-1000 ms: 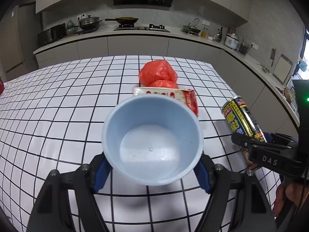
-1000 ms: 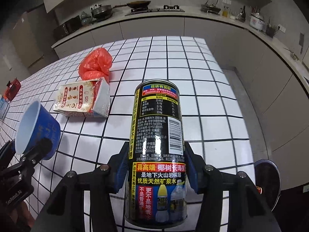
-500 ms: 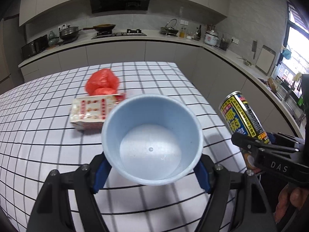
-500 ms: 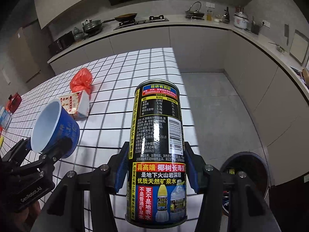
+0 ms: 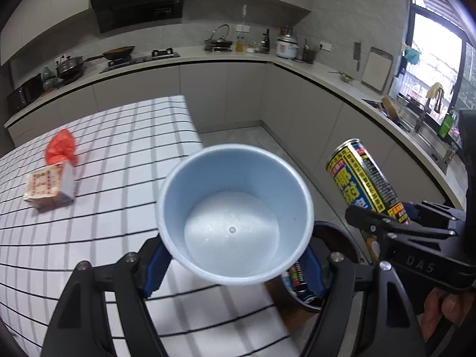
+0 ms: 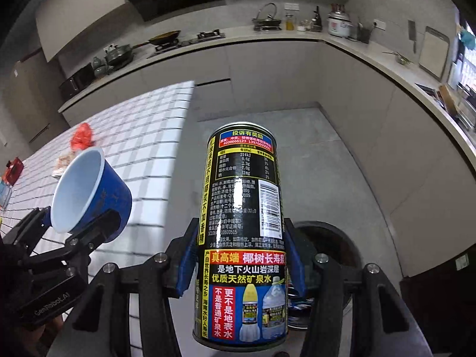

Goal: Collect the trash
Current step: 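Carry the blue bowl and black can in both tools over the bin, then open both tools to drop the bowl and can into the bin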

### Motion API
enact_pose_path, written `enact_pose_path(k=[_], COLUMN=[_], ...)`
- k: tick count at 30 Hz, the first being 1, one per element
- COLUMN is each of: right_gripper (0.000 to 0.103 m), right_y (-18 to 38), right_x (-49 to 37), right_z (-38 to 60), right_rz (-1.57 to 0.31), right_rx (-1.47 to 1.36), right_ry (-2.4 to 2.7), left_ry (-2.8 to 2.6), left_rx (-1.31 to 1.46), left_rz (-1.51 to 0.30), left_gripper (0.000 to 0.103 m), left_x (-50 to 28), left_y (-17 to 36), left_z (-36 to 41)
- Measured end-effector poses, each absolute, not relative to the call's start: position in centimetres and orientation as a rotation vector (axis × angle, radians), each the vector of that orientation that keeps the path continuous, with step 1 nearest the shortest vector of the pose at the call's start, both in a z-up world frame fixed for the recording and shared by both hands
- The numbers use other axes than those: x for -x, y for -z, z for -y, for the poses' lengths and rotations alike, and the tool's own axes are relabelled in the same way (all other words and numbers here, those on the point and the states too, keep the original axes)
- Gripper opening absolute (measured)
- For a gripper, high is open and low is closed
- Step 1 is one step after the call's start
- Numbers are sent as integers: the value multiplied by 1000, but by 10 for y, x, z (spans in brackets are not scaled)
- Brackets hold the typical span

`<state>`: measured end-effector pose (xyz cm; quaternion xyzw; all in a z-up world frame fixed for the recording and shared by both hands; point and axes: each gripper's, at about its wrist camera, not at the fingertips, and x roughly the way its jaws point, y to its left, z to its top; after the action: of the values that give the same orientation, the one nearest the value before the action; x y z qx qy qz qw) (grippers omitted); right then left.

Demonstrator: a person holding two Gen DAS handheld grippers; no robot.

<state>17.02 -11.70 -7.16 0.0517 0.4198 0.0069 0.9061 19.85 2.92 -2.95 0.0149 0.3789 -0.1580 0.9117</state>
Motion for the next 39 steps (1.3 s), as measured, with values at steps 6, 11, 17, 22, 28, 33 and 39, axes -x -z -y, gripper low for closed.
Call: enact_pose_path(k=[6,11,17,22,28,33,39], right_gripper=[55,55,55,55,55,55,72], right_y=[89,111,144,172,208,229,258], right_x=[-158,-152,-146,-142,-145,-156,-176], right_z=[179,218,248,265,266,266,257], right_rz=[-904,-939,-974,-1002,-1031,-1051,-1065], right_rx=[-101,-89,-49,-18,80,110,136], right_ry=[17,21,-7,-50,-124,-184,-291], left_ry=[361,363,348,340,323,298,257], left_rx=[-29,-33,-26,-3,23,26,16], left_rz=[-808,-829,-859,-907,-974,-1008,-1088], left_gripper=[76,76,76,76,76,76,89], left_x=[-188,-184,-179,-176,-177,-183,-203], left_y=[44,54,74,96,124,140,167], left_z=[25,61,92,114,127,134,137])
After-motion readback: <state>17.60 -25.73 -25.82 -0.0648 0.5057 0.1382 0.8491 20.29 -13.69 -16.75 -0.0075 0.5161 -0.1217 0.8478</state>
